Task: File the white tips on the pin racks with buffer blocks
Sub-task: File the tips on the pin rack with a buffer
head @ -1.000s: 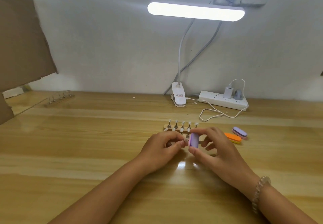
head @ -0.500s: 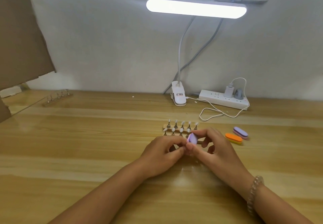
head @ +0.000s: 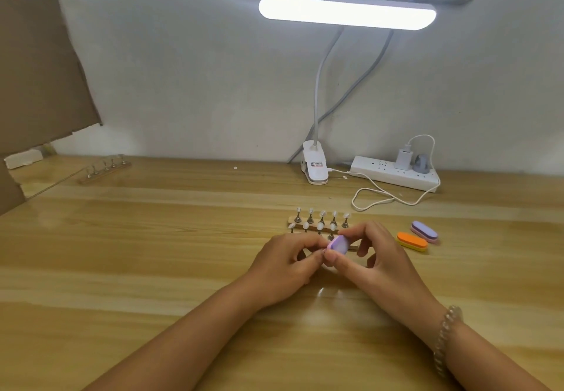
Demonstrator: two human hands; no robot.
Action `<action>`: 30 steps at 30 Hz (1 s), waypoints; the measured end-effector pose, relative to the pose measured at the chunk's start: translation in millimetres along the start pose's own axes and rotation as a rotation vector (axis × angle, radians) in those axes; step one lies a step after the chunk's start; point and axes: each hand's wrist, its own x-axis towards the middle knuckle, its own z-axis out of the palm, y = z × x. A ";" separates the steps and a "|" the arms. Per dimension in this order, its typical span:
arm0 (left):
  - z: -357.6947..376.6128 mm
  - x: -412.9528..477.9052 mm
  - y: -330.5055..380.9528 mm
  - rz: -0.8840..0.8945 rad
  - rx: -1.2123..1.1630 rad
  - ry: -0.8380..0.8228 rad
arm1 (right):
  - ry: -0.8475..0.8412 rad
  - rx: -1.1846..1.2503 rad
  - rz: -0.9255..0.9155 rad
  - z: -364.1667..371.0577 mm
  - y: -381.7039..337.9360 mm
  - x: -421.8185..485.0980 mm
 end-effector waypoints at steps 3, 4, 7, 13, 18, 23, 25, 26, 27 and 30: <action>-0.7 -0.5 1.3 0.010 -0.025 -0.016 | 0.011 -0.011 -0.007 0.4 1.2 -1.3; -1.4 0.2 0.6 -0.001 -0.056 -0.006 | 0.007 -0.036 -0.040 1.1 1.0 -2.9; -2.6 1.9 -0.7 -0.036 -0.126 0.026 | -0.024 -0.084 -0.101 1.6 0.7 -3.3; -0.6 0.3 2.7 -0.006 -0.270 0.004 | 0.207 0.111 0.023 -8.9 6.2 3.4; 1.2 2.0 -1.7 -0.002 -0.173 -0.029 | -0.008 -0.169 -0.177 4.0 -1.2 -6.5; 1.2 1.2 -1.0 -0.014 -0.106 -0.035 | 0.025 -0.145 -0.099 1.7 1.7 -1.5; 0.6 1.2 -0.4 -0.016 -0.128 -0.040 | -0.021 -0.164 -0.154 2.4 1.0 -4.9; 0.7 1.1 -0.1 -0.014 -0.132 -0.036 | -0.028 -0.158 -0.140 2.1 1.1 -3.9; 0.4 0.8 1.1 -0.013 -0.138 -0.029 | -0.016 -0.136 -0.103 1.2 1.8 -1.4; 0.0 1.2 2.7 -0.005 -0.213 -0.007 | 0.105 -0.030 0.001 -2.0 4.0 5.3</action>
